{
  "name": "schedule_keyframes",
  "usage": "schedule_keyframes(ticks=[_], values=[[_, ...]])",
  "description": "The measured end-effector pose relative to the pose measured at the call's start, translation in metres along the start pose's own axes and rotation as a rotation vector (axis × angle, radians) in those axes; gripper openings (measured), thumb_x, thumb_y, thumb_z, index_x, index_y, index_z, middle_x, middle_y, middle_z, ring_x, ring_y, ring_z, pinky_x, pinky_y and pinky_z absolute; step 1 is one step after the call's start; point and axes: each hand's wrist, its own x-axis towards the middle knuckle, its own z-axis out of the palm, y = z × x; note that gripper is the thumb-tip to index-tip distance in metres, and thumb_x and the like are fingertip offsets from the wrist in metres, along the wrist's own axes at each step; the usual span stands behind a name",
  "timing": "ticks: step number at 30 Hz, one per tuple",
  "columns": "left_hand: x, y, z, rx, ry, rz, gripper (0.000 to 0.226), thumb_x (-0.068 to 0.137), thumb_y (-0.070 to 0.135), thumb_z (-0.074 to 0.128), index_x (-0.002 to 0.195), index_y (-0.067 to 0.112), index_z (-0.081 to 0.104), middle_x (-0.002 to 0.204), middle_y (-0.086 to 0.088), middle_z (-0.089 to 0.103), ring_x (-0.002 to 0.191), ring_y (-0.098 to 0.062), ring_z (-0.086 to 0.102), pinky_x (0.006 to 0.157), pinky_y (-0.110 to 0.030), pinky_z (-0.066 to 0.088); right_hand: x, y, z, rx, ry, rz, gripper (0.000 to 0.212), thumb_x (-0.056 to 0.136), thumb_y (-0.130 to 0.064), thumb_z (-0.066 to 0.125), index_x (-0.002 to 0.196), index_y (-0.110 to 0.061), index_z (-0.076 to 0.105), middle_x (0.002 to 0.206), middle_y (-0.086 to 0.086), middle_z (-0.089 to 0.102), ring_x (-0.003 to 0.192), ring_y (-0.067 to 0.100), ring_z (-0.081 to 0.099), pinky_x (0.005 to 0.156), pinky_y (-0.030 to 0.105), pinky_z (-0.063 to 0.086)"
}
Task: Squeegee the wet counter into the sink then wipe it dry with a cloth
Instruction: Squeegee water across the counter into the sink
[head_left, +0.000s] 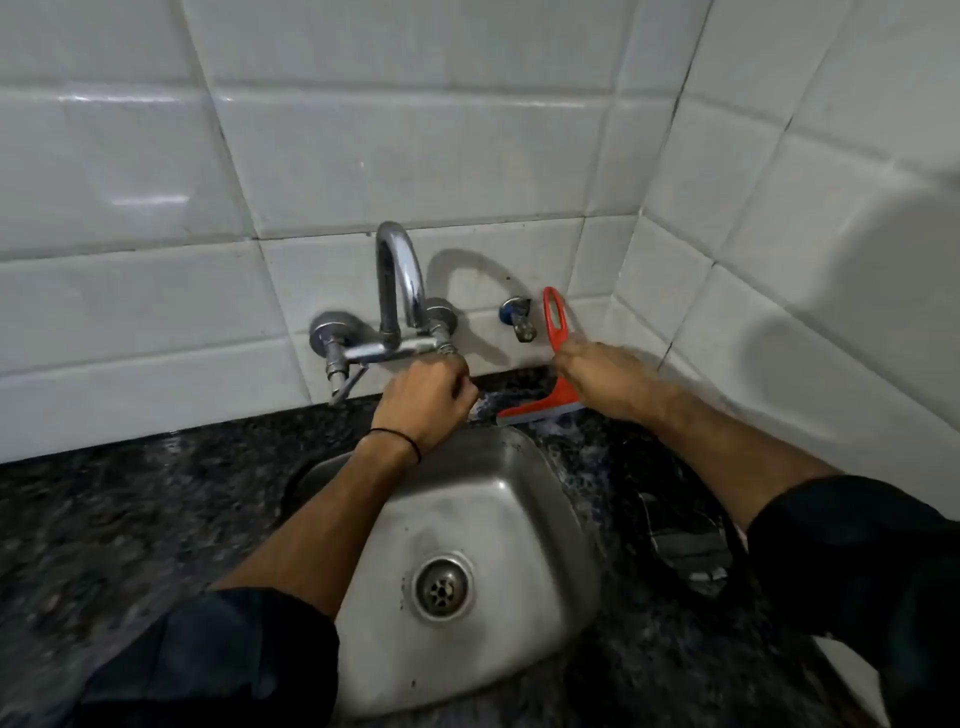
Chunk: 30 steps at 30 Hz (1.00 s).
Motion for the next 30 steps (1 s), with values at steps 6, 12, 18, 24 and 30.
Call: schedule_keyframes(ticks=[6, 12, 18, 24, 30], values=[[0.055, -0.020, 0.063, 0.157, -0.113, -0.148, 0.078, 0.096, 0.051, 0.040, 0.156, 0.010, 0.013, 0.164, -0.012, 0.010, 0.152, -0.026, 0.006, 0.122, -0.041, 0.007, 0.055, 0.047, 0.055, -0.437, -0.091, -0.202, 0.045, 0.101, -0.012, 0.036, 0.145, -0.014, 0.045, 0.152, 0.004, 0.041, 0.146, 0.027, 0.029, 0.121, 0.044, 0.022], [0.057, -0.038, 0.095, 0.250, -0.061, -0.160, 0.078, 0.090, 0.064, 0.040, 0.154, 0.025, 0.020, 0.165, -0.005, -0.006, 0.152, -0.023, -0.005, 0.122, -0.045, -0.005, 0.087, 0.079, 0.087, -0.750, -0.117, -0.338, 0.036, 0.092, -0.014, 0.054, 0.126, -0.018, 0.066, 0.139, 0.000, 0.058, 0.146, 0.028, 0.032, 0.118, 0.050, -0.005], [0.058, -0.036, 0.089, 0.275, -0.061, -0.174, 0.079, 0.087, 0.068, 0.043, 0.151, 0.026, 0.026, 0.165, -0.003, -0.008, 0.152, -0.022, -0.006, 0.121, -0.044, -0.005, 0.093, 0.081, 0.068, -0.741, -0.146, -0.373, 0.034, 0.092, -0.012, 0.049, 0.117, -0.020, 0.071, 0.129, 0.001, 0.064, 0.142, 0.032, 0.035, 0.118, 0.053, -0.012], [0.058, -0.036, 0.080, 0.080, -0.125, -0.192, 0.071, 0.093, 0.047, 0.052, 0.155, 0.028, 0.022, 0.165, -0.002, 0.002, 0.152, -0.020, 0.000, 0.123, -0.043, 0.001, 0.074, 0.080, 0.041, -0.671, -0.084, -0.334, 0.034, 0.091, -0.012, 0.052, 0.116, -0.026, 0.071, 0.114, -0.003, 0.066, 0.126, 0.025, 0.049, 0.120, 0.049, -0.011], [-0.018, -0.025, 0.052, -0.222, 0.047, -0.223, 0.042, 0.091, 0.024, 0.058, 0.132, 0.027, 0.051, 0.136, -0.003, 0.056, 0.118, -0.024, 0.057, 0.090, -0.034, 0.048, 0.025, 0.025, 0.004, -0.636, 0.092, -0.362, 0.026, 0.078, -0.014, 0.070, 0.099, -0.028, 0.075, 0.092, -0.006, 0.068, 0.107, 0.023, 0.063, 0.119, 0.048, 0.028]])
